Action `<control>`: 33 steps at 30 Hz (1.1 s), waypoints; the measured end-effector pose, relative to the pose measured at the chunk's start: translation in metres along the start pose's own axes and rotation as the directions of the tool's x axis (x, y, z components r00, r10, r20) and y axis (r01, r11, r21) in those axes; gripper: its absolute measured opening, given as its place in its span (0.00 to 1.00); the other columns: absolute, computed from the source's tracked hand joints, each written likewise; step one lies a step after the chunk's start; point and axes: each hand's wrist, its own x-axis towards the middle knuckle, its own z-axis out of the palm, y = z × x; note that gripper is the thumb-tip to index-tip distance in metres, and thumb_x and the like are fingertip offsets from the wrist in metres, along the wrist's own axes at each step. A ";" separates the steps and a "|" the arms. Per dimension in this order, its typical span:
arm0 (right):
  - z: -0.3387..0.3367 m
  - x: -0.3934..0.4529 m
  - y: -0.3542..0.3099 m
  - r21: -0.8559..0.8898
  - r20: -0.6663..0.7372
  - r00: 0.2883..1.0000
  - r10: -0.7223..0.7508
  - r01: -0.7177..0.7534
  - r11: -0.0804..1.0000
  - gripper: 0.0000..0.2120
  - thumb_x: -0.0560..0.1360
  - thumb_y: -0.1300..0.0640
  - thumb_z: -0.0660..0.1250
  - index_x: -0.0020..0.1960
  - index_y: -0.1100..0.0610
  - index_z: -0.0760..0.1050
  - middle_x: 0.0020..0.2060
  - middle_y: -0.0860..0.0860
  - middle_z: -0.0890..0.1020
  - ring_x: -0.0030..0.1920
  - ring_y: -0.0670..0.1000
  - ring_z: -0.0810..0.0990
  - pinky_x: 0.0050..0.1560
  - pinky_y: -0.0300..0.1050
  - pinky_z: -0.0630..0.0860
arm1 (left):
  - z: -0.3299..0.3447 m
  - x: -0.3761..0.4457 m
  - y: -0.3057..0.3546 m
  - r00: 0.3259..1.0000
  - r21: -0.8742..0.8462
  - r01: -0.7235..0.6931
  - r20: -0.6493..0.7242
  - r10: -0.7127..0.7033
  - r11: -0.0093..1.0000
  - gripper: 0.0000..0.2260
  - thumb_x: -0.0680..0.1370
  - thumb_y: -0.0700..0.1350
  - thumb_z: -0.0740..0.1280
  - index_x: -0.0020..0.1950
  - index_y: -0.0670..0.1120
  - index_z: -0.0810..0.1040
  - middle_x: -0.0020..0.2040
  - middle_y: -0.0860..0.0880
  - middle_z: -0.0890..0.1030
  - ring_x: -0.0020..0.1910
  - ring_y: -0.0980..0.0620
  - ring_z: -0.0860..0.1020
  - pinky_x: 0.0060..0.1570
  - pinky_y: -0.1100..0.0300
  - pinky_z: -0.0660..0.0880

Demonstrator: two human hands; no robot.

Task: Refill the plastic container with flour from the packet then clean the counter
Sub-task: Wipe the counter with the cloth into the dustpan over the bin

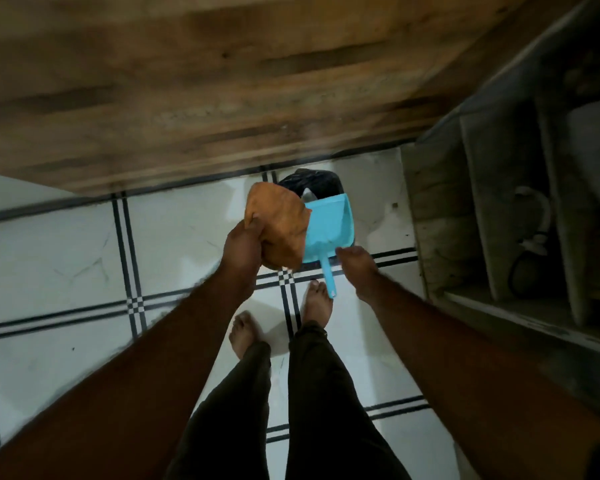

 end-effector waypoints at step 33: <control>-0.546 -0.325 -0.042 0.765 -0.249 0.936 -0.247 0.347 0.542 0.17 0.82 0.65 0.68 0.70 0.60 0.75 0.63 0.62 0.84 0.60 0.61 0.85 0.55 0.60 0.86 | 0.536 -0.283 0.095 0.788 0.471 -0.459 0.608 0.100 0.753 0.08 0.77 0.36 0.76 0.55 0.41 0.85 0.52 0.42 0.89 0.49 0.45 0.87 0.48 0.52 0.84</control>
